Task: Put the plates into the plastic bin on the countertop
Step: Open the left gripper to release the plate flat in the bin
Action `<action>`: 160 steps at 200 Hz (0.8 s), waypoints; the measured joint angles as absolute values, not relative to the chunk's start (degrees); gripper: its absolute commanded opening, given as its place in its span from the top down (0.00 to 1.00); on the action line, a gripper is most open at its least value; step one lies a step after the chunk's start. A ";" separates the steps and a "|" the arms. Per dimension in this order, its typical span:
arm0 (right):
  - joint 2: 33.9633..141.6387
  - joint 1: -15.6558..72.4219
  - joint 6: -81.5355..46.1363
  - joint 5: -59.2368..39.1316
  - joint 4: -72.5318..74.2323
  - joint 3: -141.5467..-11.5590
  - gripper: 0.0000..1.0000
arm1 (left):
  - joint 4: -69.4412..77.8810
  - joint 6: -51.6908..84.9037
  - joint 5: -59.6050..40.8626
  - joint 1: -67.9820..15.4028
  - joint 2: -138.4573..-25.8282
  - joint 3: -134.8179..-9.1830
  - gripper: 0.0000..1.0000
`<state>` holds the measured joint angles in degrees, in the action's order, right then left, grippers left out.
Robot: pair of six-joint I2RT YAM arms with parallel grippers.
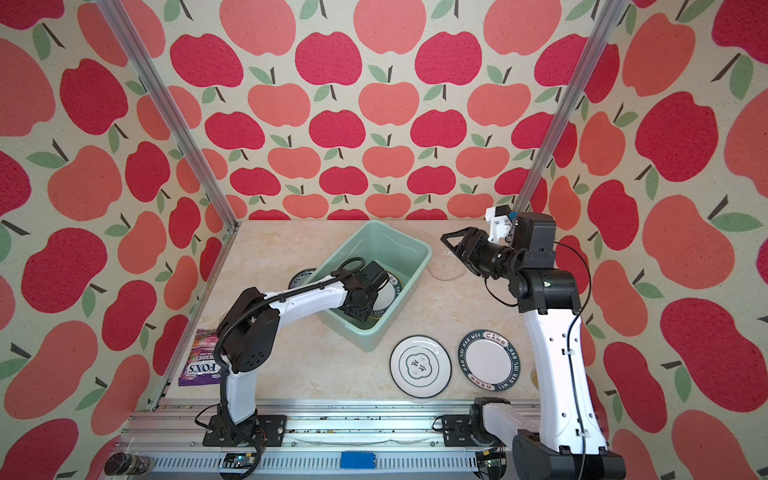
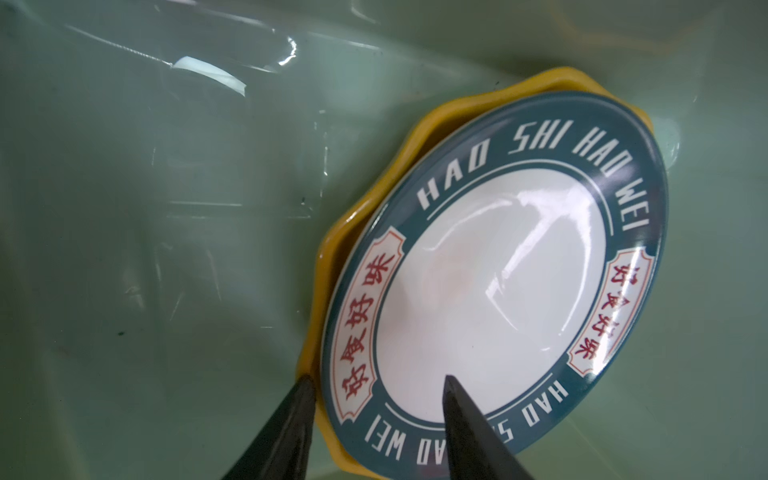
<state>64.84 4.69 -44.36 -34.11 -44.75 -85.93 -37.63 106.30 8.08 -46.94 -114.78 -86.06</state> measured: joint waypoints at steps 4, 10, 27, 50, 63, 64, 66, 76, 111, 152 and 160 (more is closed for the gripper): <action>64.84 4.69 -44.36 -34.09 -44.75 -85.93 0.42 | -37.43 106.50 8.08 -46.94 -114.78 -86.08 0.34; 64.84 4.69 -44.34 -34.02 -44.73 -85.93 0.42 | -37.23 106.21 8.05 -46.92 -114.76 -86.15 0.31; 64.84 4.69 -44.34 -34.00 -44.75 -85.93 0.41 | -37.10 104.84 8.14 -46.87 -114.76 -86.35 0.21; 64.84 4.69 -44.31 -34.00 -45.12 -85.93 0.41 | -37.47 102.78 8.23 -46.78 -114.76 -86.63 0.12; 64.84 4.69 -44.14 -34.00 -45.39 -85.93 0.41 | -37.43 101.01 8.51 -46.72 -114.76 -87.07 0.10; 64.84 4.69 -44.14 -34.00 -45.41 -85.93 0.41 | -37.43 100.95 8.51 -46.72 -114.76 -87.09 0.10; 64.84 4.69 -44.10 -34.00 -45.52 -85.93 0.41 | -37.43 100.57 8.56 -46.72 -114.76 -87.18 0.09; 64.84 4.69 -43.90 -34.00 -45.80 -85.93 0.41 | -37.41 99.29 8.64 -46.61 -114.76 -87.57 0.07; 64.84 4.69 -43.53 -34.00 -46.15 -85.93 0.41 | -37.95 94.85 8.62 -46.26 -114.06 -89.14 0.03; 64.86 4.69 -43.53 -33.93 -46.17 -85.93 0.41 | -41.36 90.45 8.58 -45.76 -112.14 -94.78 0.00; 64.90 4.69 -43.53 -33.91 -46.17 -85.93 0.41 | -42.30 89.76 8.75 -45.71 -111.57 -96.01 0.01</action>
<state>64.90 4.69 -43.53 -33.91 -46.17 -85.93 -42.30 89.76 8.75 -45.71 -111.57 -96.01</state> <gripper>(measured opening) 0.588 0.992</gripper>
